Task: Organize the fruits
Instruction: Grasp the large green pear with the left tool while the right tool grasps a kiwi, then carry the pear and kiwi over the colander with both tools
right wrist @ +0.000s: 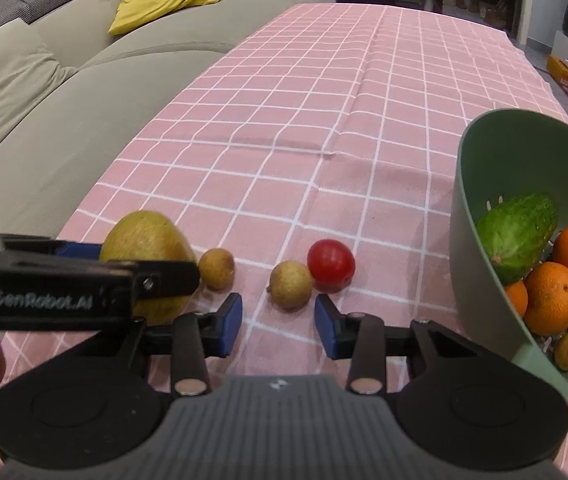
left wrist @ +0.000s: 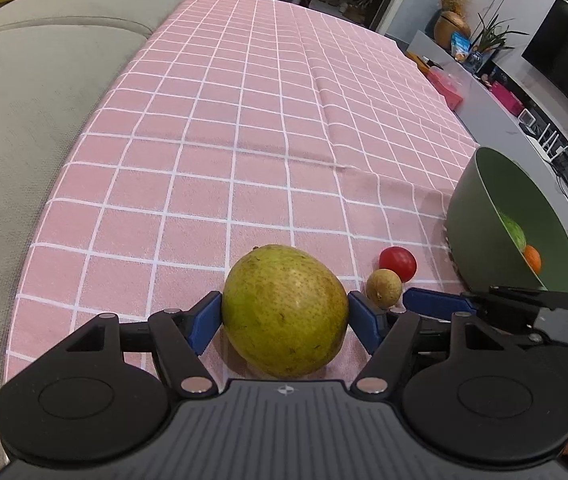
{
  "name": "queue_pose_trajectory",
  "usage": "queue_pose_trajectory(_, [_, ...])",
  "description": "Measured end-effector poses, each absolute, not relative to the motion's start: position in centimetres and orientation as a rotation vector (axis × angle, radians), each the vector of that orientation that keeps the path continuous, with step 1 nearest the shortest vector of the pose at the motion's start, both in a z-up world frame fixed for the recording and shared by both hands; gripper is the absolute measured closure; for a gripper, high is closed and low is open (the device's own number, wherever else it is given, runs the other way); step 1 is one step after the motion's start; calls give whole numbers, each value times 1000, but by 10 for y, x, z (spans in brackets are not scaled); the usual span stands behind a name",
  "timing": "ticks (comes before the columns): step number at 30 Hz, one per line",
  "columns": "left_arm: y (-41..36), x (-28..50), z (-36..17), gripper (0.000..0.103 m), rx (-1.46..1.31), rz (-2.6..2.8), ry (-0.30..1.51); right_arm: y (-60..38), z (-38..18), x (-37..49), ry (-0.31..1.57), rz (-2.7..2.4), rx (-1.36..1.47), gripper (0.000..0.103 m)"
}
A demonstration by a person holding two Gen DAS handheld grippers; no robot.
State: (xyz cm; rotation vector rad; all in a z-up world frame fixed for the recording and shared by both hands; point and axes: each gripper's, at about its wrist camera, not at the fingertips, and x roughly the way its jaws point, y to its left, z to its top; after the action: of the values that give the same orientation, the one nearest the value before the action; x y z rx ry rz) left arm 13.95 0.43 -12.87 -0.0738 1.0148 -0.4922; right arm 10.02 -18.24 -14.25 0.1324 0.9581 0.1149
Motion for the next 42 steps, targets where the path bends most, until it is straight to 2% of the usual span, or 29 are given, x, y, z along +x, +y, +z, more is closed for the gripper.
queue_pose_trajectory(7, [10,141,-130,25,-132,-488,1035,-182,-149,109,952,101,141,73])
queue_pose_trajectory(11, [12,142,-130,26,-142,-485,1043,-179,-151,112,944,109,125,81])
queue_pose_trajectory(26, [18,142,-122,26,-137,-450,1052,-179,-139,110,927,134,125,81])
queue_pose_trajectory(42, [0,122,-83,26,-67,-484,1006,-203,-88,92,840,119,167,81])
